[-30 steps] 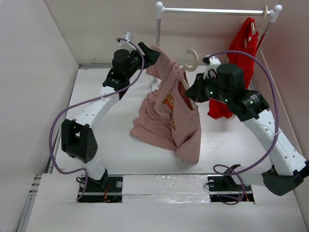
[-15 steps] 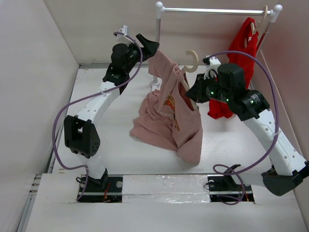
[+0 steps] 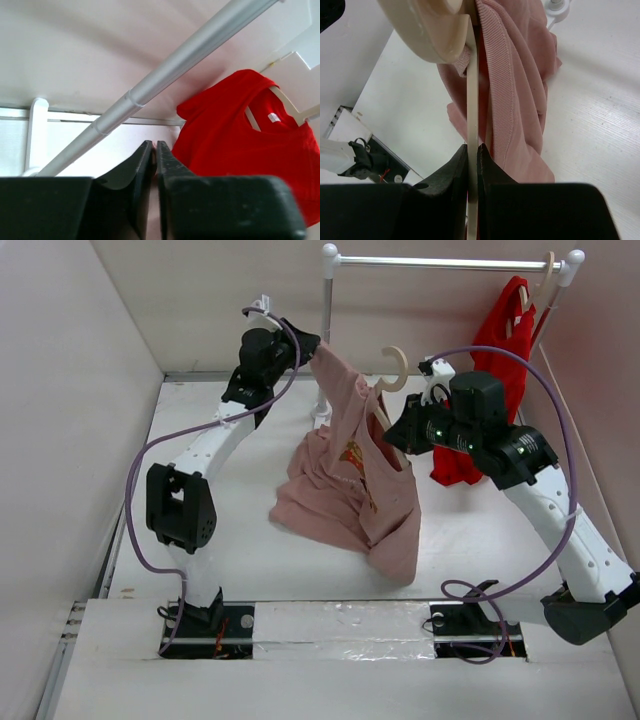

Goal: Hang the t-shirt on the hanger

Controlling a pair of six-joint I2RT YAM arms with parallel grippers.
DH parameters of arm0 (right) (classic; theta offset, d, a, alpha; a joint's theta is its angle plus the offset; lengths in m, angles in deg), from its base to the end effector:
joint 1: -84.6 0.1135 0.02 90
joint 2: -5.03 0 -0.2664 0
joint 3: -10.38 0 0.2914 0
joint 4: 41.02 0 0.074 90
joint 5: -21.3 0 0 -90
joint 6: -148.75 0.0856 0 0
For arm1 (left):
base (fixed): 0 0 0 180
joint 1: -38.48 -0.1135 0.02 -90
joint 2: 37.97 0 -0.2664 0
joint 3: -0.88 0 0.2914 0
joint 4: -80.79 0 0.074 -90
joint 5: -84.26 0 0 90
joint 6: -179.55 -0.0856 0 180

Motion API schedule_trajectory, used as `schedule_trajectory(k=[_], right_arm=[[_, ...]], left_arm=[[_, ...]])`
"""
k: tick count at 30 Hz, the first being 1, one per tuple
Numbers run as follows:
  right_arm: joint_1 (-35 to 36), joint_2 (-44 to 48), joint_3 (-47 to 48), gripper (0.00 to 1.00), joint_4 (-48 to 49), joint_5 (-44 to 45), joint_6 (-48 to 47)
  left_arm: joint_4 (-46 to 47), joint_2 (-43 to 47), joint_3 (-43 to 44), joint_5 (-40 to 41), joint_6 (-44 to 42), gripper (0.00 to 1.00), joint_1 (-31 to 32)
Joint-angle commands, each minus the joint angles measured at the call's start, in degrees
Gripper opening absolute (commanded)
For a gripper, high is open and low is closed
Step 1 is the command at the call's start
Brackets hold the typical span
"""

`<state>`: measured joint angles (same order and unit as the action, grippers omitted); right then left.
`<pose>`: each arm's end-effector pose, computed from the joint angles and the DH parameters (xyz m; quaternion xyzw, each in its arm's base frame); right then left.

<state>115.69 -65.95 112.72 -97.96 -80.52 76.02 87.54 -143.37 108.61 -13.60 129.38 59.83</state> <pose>0.2687 0.1825 0.4489 -0.1557 0.8289 0.2966 0.4480 0.4975 -0.2070 0.4072 -0.0525 0.6474 -0.4246 0.6308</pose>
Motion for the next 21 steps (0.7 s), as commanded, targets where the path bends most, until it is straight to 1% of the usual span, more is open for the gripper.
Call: schedule_trajectory(k=[1, 2, 8, 10, 13, 16, 19, 21], right_arm=[[-0.2, 0.5, 2.2, 0.00, 4.0, -1.0, -1.1], [-0.2, 0.6, 2.2, 0.00, 4.0, -0.9, -1.1], [-0.2, 1.0, 3.3, 0.00, 2.7, -1.9, -1.2], [-0.2, 1.4, 4.2, 0.00, 1.0, -2.8, -1.3], [-0.2, 2.2, 5.8, 0.00, -1.3, -4.4, -0.8], [1.0, 2.6, 7.5, 0.00, -3.2, -6.2, 0.1], [1.7, 3.1, 8.4, 0.00, -4.9, -4.5, 0.1], [1.7, 3.4, 9.2, 0.00, -5.6, -2.4, -0.1]], left_arm=[[2.9, 1.3, 3.6, -0.1, -0.5, 0.04, -0.2], [2.4, 1.1, 3.8, 0.0, -0.7, 0.00, -0.2], [-0.8, 0.8, 5.1, 2.8, -2.0, 0.00, -2.5], [-2.5, 0.0, 8.4, 3.2, -3.2, 0.00, -4.5], [-7.3, -2.9, 13.4, 5.4, -6.3, 0.00, -5.5], [-10.3, -5.2, 16.3, 7.2, -8.7, 0.00, -6.8], [-10.1, -5.2, 16.0, 4.8, -8.3, 0.00, -7.4], [-10.6, -4.5, 15.9, 5.3, -9.7, 0.00, -7.4]])
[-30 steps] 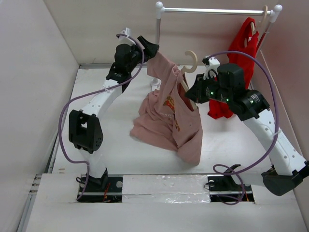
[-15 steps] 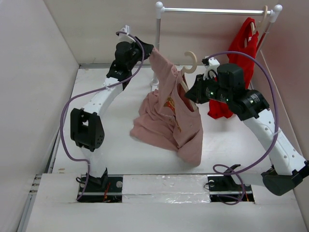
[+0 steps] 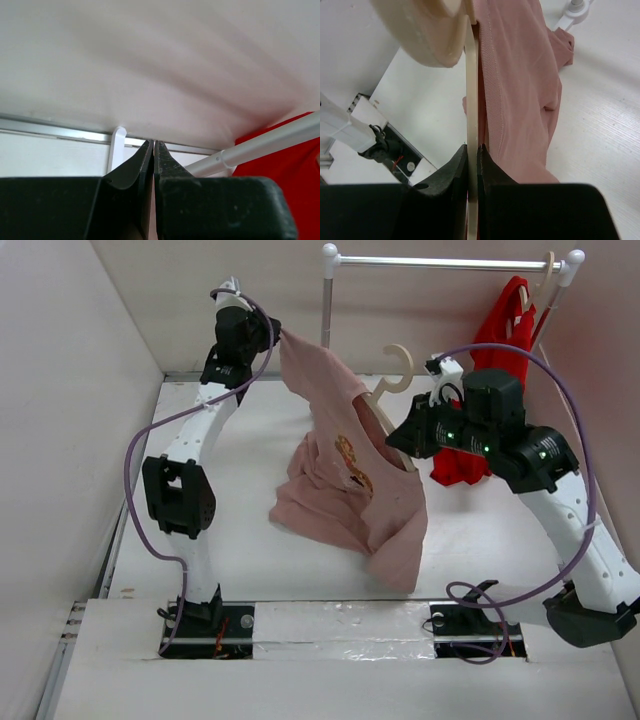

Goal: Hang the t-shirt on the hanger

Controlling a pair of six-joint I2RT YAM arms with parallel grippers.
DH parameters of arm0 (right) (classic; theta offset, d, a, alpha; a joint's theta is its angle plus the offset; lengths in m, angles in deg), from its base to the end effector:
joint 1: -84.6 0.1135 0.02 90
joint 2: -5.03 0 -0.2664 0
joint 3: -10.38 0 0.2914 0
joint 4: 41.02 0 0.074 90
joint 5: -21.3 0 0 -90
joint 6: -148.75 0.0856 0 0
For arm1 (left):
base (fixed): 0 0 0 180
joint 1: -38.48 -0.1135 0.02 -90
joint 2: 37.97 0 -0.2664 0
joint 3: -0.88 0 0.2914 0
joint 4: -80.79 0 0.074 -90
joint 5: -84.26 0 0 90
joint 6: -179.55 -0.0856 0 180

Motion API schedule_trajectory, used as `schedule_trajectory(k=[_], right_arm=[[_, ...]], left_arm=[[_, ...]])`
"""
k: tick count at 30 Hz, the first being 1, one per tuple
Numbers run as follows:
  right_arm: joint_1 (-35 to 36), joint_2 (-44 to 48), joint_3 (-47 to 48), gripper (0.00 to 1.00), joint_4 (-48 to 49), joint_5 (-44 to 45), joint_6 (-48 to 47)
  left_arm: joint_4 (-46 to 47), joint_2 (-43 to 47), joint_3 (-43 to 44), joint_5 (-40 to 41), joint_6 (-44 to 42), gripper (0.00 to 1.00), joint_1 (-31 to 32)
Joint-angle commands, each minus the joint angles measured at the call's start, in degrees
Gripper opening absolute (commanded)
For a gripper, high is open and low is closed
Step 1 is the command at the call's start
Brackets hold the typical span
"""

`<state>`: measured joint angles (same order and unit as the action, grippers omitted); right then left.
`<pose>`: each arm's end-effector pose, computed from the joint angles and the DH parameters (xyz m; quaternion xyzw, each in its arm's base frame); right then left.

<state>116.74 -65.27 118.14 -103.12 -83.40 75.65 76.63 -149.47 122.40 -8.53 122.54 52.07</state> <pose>0.2459 0.1801 0.4762 -0.1792 0.8183 0.3202 0.4425 0.5465 -0.1364 0.4283 -0.0950 0.6633 -0.3084 0.6752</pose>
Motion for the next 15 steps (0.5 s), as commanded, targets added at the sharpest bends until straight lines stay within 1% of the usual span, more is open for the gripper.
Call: schedule_trajectory(k=[1, 5, 8, 11, 14, 15], right_arm=[[0.6, 2.8, 5.4, 0.00, -1.5, 1.1, 0.0], [0.6, 2.1, 11.6, 0.00, -4.2, 1.8, -0.3], [0.6, 1.7, 15.0, 0.00, -4.9, 4.1, -0.6], [0.6, 1.6, 15.9, 0.00, -3.9, 4.9, -0.1], [0.1, -1.8, 24.3, 0.00, -7.5, 6.4, -1.2], [0.1, -2.8, 31.0, 0.00, -9.9, 7.2, -1.4]], left_arm=[[-0.3, 1.7, 2.3, 1.8, -3.3, 0.00, 0.4], [-2.6, 1.6, 2.5, 2.2, -2.9, 0.00, -1.7], [-1.9, 3.5, 1.0, 2.1, -3.0, 0.00, -1.7], [-2.3, 5.0, -0.1, 2.2, -2.9, 0.00, -1.7], [-4.0, 5.3, 1.6, 2.2, -2.8, 0.00, -2.3], [-4.2, 5.4, 2.1, 1.7, -2.8, 0.00, -2.3]])
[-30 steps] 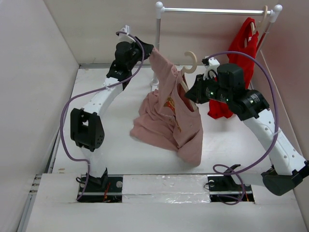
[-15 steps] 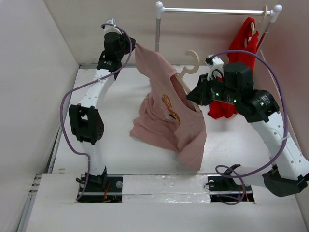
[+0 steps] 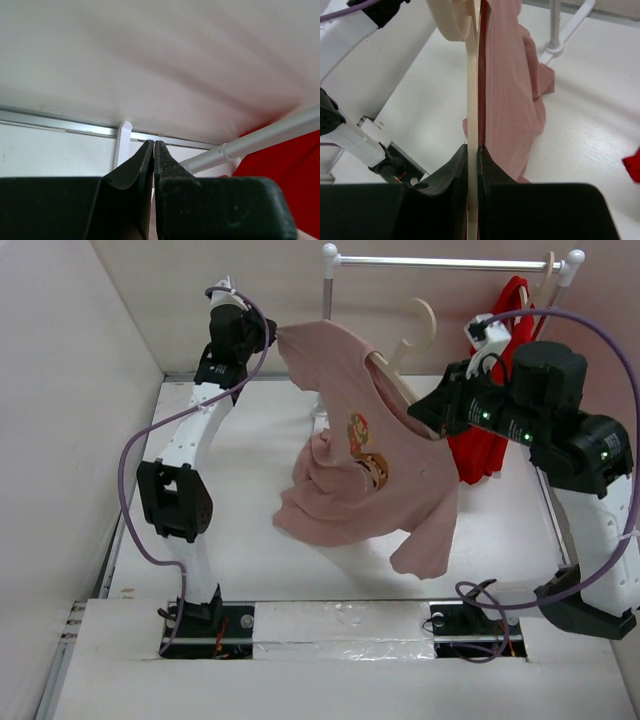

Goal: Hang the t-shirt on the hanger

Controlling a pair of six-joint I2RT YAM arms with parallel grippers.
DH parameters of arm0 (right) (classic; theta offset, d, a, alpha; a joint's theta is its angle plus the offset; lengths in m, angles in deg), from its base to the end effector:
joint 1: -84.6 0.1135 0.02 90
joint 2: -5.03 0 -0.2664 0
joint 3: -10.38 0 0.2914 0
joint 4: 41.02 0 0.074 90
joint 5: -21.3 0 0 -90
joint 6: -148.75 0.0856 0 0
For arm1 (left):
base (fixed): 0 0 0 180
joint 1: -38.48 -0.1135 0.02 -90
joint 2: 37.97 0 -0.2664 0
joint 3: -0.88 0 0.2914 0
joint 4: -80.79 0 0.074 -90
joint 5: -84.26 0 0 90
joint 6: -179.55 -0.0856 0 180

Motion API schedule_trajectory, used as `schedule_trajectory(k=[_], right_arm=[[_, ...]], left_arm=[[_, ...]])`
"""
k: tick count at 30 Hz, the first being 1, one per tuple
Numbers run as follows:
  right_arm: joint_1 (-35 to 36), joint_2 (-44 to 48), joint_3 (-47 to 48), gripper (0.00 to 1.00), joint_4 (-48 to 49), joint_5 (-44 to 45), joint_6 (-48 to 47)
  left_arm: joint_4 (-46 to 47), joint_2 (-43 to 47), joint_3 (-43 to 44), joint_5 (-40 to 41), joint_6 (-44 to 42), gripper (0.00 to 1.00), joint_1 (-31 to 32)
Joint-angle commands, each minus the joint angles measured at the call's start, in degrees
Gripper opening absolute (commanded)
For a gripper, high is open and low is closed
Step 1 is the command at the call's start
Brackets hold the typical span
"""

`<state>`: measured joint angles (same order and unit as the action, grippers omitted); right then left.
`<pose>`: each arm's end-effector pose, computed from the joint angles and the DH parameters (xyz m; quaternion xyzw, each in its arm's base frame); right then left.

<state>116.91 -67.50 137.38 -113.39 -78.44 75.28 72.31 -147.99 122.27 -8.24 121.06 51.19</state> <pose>0.2121 0.1512 0.5561 -0.1601 0.7911 0.3049 0.5055 0.5417 -0.1260 0.4293 -0.0969 0.6822 -0.2866 0.6656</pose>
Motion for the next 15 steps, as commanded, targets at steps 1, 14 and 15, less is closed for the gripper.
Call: schedule_trajectory(k=[1, 14, 15], right_arm=[[-0.1, -2.5, 14.6, 0.00, -0.6, 3.0, -1.2], [-9.9, -0.1, -1.6, 0.00, 14.8, 12.3, 3.3], [-11.7, -2.0, -0.7, 0.00, 15.0, 13.6, 3.3]], left_arm=[[0.2, 4.3, 2.5, 0.6, -1.2, 0.00, -1.5], [0.9, 18.1, -12.8, -10.9, -0.7, 0.28, 5.5], [-0.4, 19.2, -13.4, -10.9, -1.4, 0.33, 6.4]])
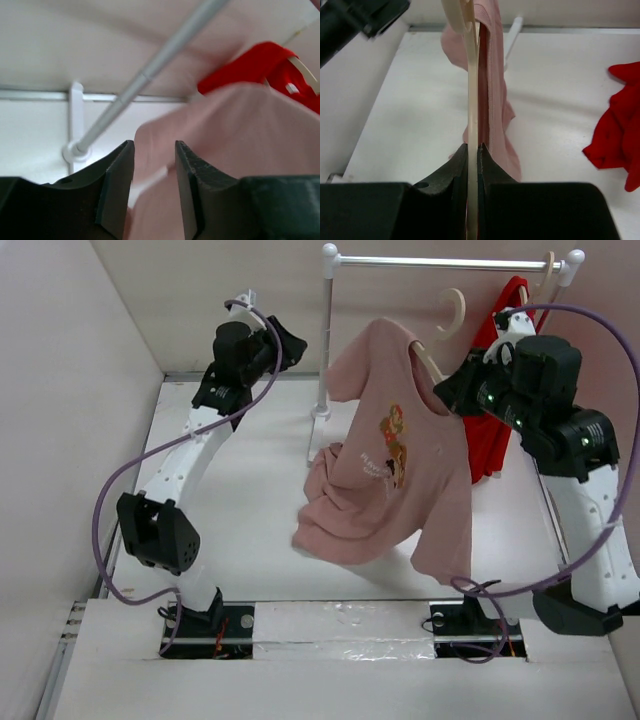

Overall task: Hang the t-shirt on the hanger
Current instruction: Place the hanger at the clothesline.

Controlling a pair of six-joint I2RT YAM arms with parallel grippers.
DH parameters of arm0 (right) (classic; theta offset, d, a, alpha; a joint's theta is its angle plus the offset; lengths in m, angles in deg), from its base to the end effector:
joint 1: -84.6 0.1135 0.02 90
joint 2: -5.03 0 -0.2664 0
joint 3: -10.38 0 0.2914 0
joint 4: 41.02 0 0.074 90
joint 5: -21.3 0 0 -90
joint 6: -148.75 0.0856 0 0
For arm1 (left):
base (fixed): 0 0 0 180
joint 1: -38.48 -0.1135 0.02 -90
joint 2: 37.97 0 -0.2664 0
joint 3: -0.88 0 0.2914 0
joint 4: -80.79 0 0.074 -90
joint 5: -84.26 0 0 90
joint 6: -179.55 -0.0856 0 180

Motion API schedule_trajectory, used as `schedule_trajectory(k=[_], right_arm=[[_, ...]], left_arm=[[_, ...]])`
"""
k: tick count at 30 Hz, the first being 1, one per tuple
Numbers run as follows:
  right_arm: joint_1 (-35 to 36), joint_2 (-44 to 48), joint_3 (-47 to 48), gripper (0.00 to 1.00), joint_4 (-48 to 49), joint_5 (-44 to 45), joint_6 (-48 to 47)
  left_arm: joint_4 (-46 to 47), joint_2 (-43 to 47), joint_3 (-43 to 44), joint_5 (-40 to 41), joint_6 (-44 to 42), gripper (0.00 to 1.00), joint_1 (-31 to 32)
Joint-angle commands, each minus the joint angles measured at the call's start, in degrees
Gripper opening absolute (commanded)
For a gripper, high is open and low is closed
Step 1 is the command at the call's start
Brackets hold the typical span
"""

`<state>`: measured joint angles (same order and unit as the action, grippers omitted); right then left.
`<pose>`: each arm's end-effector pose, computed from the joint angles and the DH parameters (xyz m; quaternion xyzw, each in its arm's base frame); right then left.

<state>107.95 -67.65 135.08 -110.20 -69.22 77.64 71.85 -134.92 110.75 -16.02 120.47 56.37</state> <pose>0.2499 0.1087 0.5504 -0.0340 0.8040 0.2173 0.5525 0.4655 -0.1663 0.4541 -0.0120 0.6824 -0.3566 0.6380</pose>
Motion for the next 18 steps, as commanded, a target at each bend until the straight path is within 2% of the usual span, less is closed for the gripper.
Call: schedule_trajectory(k=[1, 3, 8, 13, 18], right_arm=[[-3.7, -2.8, 2.8, 0.00, 11.9, 5.2, 0.6], [-5.5, -4.5, 5.0, 0.00, 12.6, 7.4, 0.4], [-13.1, -10.7, 8.5, 0.00, 12.7, 9.0, -0.2], [-19.6, -12.9, 5.7, 0.00, 21.0, 7.3, 1.3], [-24.1, -16.8, 8.9, 0.00, 23.8, 3.2, 2.3]], left_arm=[[-1.6, 7.4, -3.1, -3.1, -1.2, 0.35, 1.9], [-4.9, 11.9, -6.0, -1.8, -2.8, 0.41, 4.7], [-9.1, 22.0, -15.9, 2.6, -6.2, 0.41, 10.1], [-12.9, 28.1, -18.2, 3.9, -8.3, 0.41, 10.6], [-14.9, 32.9, -20.1, 5.0, -10.2, 0.41, 12.4]])
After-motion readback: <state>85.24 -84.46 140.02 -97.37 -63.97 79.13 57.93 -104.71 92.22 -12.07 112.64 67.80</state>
